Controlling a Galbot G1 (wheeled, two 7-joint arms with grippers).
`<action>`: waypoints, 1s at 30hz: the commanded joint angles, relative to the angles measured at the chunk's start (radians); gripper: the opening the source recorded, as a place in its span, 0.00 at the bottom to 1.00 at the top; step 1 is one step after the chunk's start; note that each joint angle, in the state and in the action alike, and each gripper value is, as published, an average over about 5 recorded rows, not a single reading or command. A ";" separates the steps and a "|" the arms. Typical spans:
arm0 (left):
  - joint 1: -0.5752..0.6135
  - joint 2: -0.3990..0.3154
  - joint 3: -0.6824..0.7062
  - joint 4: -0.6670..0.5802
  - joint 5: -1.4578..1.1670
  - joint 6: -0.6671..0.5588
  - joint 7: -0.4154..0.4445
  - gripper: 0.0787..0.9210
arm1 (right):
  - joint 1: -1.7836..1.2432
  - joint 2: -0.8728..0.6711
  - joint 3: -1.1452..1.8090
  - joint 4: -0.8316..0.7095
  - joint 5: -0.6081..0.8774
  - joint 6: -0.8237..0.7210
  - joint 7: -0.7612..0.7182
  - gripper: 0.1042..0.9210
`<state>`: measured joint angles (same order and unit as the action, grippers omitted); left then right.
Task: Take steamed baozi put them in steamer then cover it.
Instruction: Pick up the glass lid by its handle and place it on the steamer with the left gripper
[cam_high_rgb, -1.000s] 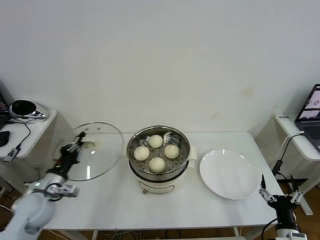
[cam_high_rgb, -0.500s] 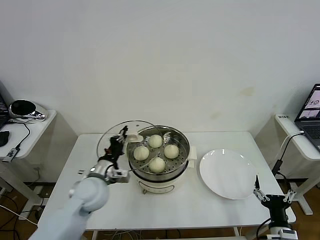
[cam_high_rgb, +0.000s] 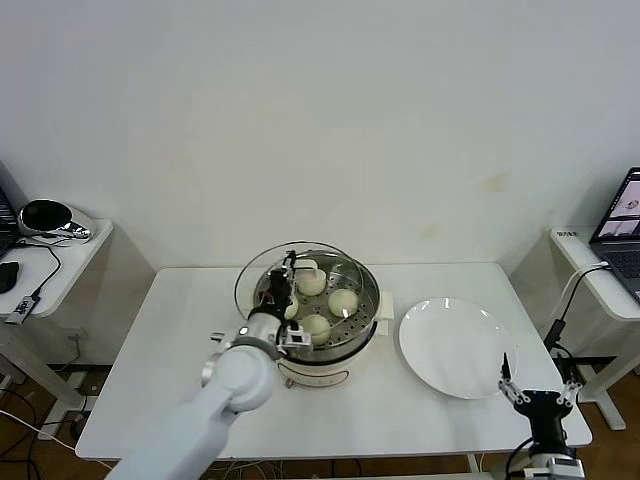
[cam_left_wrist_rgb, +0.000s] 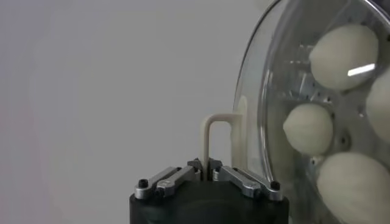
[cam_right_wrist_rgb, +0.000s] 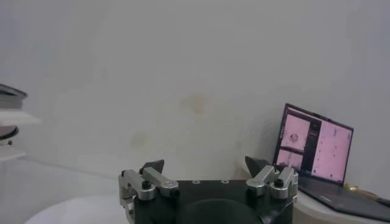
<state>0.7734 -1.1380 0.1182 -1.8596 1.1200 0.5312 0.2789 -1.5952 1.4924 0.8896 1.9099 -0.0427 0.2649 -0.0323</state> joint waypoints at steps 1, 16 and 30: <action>-0.010 -0.109 0.051 0.063 0.114 0.033 0.008 0.07 | 0.003 0.001 -0.007 -0.009 -0.007 0.005 0.001 0.88; 0.030 -0.186 0.026 0.156 0.180 -0.013 -0.041 0.07 | 0.000 -0.007 -0.015 -0.017 -0.006 0.015 0.000 0.88; 0.047 -0.185 -0.005 0.162 0.189 -0.021 -0.042 0.07 | 0.000 -0.008 -0.018 -0.026 -0.009 0.025 -0.002 0.88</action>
<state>0.8165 -1.3103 0.1213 -1.7143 1.2976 0.5126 0.2412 -1.5958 1.4837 0.8737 1.8848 -0.0493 0.2879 -0.0331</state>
